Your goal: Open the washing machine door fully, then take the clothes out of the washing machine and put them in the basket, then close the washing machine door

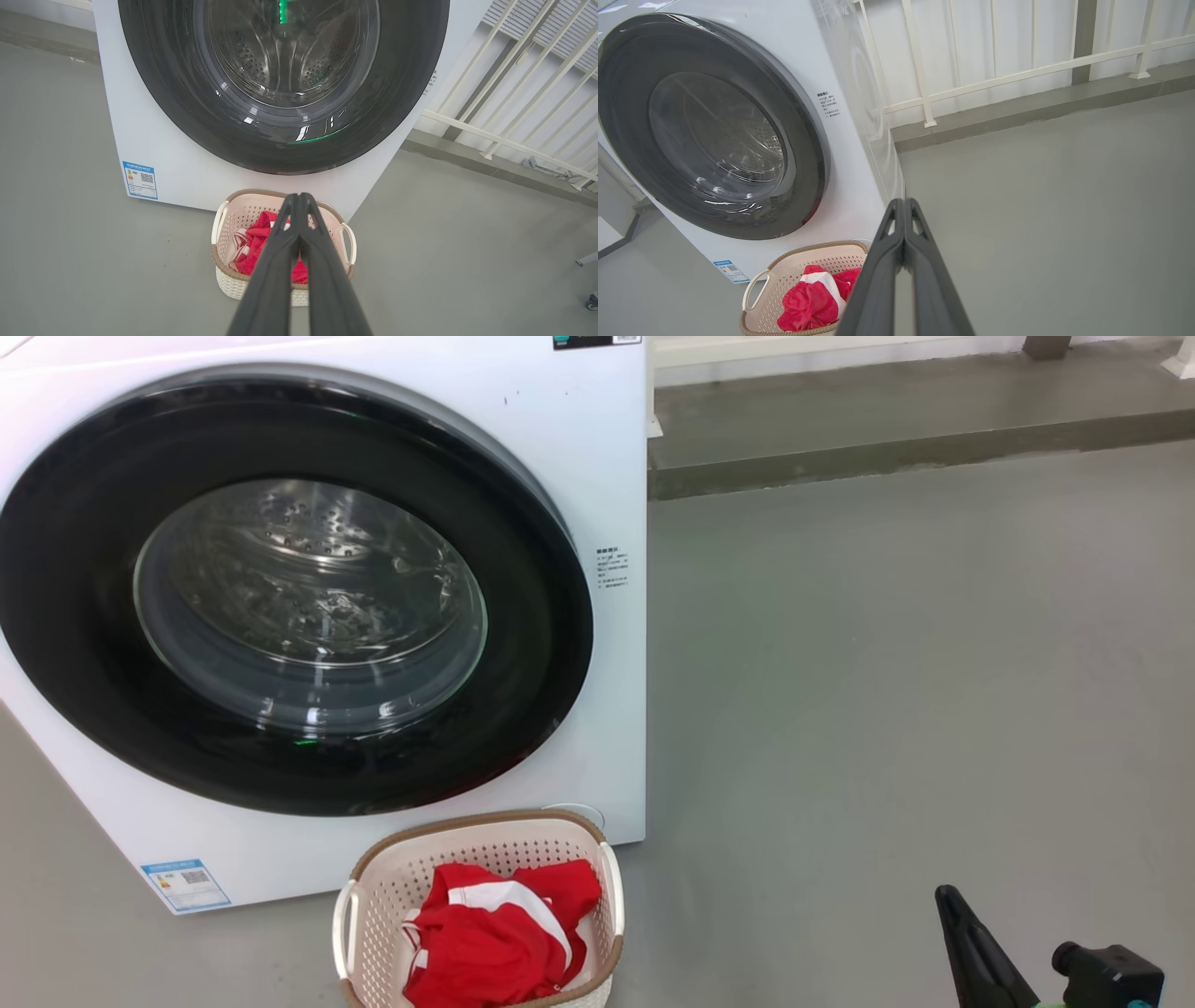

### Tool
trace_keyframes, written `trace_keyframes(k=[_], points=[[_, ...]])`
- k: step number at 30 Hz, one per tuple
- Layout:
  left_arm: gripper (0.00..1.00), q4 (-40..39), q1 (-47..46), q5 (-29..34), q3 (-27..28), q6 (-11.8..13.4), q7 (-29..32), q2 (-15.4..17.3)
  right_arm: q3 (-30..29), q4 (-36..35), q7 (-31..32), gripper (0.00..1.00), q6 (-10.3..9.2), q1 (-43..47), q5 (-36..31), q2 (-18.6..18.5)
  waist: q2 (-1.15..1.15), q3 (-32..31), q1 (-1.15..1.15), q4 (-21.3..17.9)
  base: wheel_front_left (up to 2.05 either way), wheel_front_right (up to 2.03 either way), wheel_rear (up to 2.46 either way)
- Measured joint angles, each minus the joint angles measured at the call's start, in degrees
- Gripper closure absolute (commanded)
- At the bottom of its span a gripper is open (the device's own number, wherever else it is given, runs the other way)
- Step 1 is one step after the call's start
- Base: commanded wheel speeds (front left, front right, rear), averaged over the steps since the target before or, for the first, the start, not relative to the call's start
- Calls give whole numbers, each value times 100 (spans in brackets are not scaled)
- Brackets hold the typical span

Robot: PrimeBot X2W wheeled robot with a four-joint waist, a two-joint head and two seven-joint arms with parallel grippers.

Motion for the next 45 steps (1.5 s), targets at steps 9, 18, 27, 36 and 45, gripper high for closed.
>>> trace_keyframes(k=[9, 18, 27, 36, 45], points=[[100, 7, -82, -532, -1, 0, 127, 3, -52, 7, 134, 100, 0, -49, 577, 5, 0, 55, 0, 28, 0, 0, 0], [100, 13, -191, -1117, -2, -1, 285, 9, -91, 19, 298, 100, 0, -178, 1117, 9, 0, 109, 0, 56, 0, 0, 0], [100, 26, -315, -1652, -3, -2, 410, 16, -156, 33, 446, 100, 0, -274, 1684, 13, 0, 164, -1, 84, 0, 0, 0], [100, 35, -433, -2272, -4, -7, 602, 31, -234, 51, 622, 100, 0, -386, 2292, 27, 0, 224, 0, 115, 0, 0, 0], [100, 51, -626, -2849, -4, -8, 738, 41, -275, 75, 770, 100, -1, -430, 2835, 34, 0, 278, 0, 143, 0, 0, 0]])
